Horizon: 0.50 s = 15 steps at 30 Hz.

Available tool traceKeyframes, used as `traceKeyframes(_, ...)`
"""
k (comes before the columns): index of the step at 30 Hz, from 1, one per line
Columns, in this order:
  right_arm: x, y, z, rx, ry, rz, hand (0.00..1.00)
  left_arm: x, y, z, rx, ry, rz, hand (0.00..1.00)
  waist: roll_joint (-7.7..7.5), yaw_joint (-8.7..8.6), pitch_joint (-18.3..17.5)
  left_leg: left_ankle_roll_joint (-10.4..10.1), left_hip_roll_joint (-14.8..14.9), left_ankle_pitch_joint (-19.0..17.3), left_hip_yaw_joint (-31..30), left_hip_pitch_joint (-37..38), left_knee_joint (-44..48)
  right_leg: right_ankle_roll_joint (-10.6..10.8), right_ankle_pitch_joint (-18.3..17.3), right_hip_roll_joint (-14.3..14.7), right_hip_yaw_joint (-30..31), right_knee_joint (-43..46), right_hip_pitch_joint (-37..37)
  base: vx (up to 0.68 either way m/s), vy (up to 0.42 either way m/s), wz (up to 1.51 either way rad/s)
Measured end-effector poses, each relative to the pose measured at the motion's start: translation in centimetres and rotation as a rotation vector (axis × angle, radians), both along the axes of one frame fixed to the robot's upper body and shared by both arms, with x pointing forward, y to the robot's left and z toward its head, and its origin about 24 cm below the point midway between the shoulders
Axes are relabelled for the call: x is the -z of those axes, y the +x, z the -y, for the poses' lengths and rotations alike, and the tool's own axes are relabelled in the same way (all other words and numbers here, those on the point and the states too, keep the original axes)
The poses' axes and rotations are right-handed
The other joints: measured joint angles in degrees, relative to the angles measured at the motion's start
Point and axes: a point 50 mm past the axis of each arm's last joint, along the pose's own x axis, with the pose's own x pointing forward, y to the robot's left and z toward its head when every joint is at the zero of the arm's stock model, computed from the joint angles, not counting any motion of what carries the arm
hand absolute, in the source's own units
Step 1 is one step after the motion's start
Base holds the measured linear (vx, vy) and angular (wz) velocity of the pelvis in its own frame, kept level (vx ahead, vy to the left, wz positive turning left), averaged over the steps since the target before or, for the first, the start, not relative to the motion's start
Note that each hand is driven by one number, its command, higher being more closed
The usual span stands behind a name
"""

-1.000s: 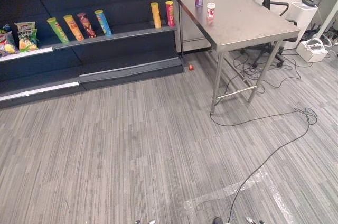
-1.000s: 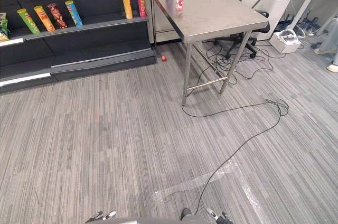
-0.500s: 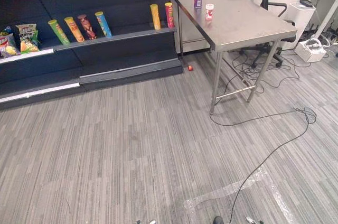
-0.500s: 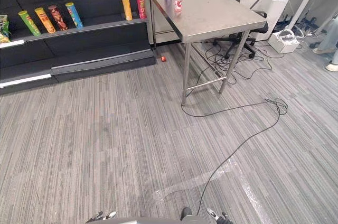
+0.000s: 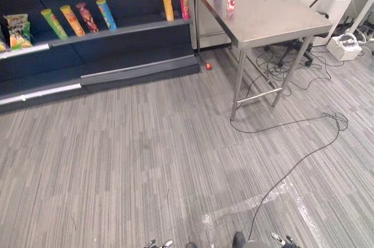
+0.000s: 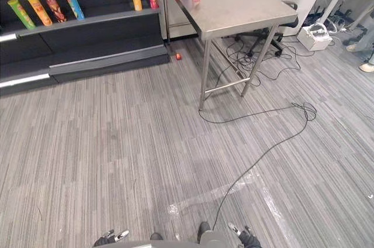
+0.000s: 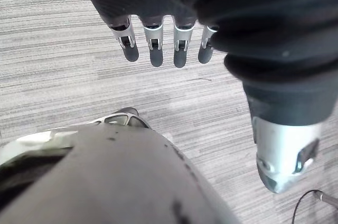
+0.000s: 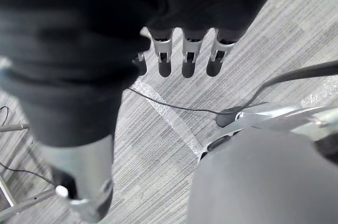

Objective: Put the gum and the chips on the shelf.

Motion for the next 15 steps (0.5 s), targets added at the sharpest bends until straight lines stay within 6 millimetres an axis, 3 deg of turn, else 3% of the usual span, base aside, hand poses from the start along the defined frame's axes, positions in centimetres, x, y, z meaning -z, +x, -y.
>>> traceKeyframes(4,-0.3,0.9,0.1,-0.014,-0.009,0.03,0.0,-0.1,0.4,-0.1,-0.025,-0.001,0.017,0.0,-0.21,0.17,1.62,-0.21,0.99,-0.97,0.29,-1.67,2.54,-1.32,-2.81,-0.19,-0.33,2.89,-1.54,-0.13,-0.09,0.09)
traceKeyframes(6,-0.4,0.9,0.3,-0.037,-0.02,0.039,0.0,-0.2,0.7,-0.5,-0.086,-0.008,0.036,0.0,-0.43,0.26,2.7,-2.83,5.93,-7.8,1.34,-8.83,18.11,-1.77,-4.25,-0.16,-0.85,5.63,-3.11,-0.09,-0.151,0.13)
traceKeyframes(8,-0.4,1.0,0.6,-0.051,-0.026,0.039,0.0,-0.2,0.8,-0.4,-0.131,-0.031,0.048,0.0,0.59,0.28,4.33,-0.71,9.4,-8.16,2.19,-12.72,28.63,-2.35,-5.49,-0.08,-1.17,8.1,-3.35,-0.07,-0.089,0.14)
traceKeyframes(9,-0.4,0.6,0.8,-0.024,-0.016,0.037,0.0,-0.4,1.2,-0.5,-0.178,-0.056,0.078,0.0,-0.33,0.29,5.74,0.37,10.02,-5.88,1.23,-15.45,35.6,-2.06,-6.62,-1.74,-1.34,9.87,-2.86,-0.04,-0.019,0.23)
traceKeyframes(13,-0.4,0.1,1.3,0.004,-0.014,0.035,0.0,-0.3,1.0,-0.3,-0.285,-0.097,0.096,0.0,0.37,0.32,5.99,-0.47,9.22,-7.03,-3.94,-19.91,35.24,-1.29,-7.01,-3.46,-1.58,9.71,-2.53,0.03,0.071,0.14)
traceKeyframes(15,-0.5,0.5,1.3,0.011,-0.013,0.045,0.0,-0.3,1.0,-0.3,-0.291,-0.099,0.1,0.0,0.69,0.22,6.25,-0.77,9.07,-5.42,-6.55,-20.89,25.99,-0.46,-7.47,-4.26,-0.45,9.65,-2.82,0.12,0.212,-0.09)
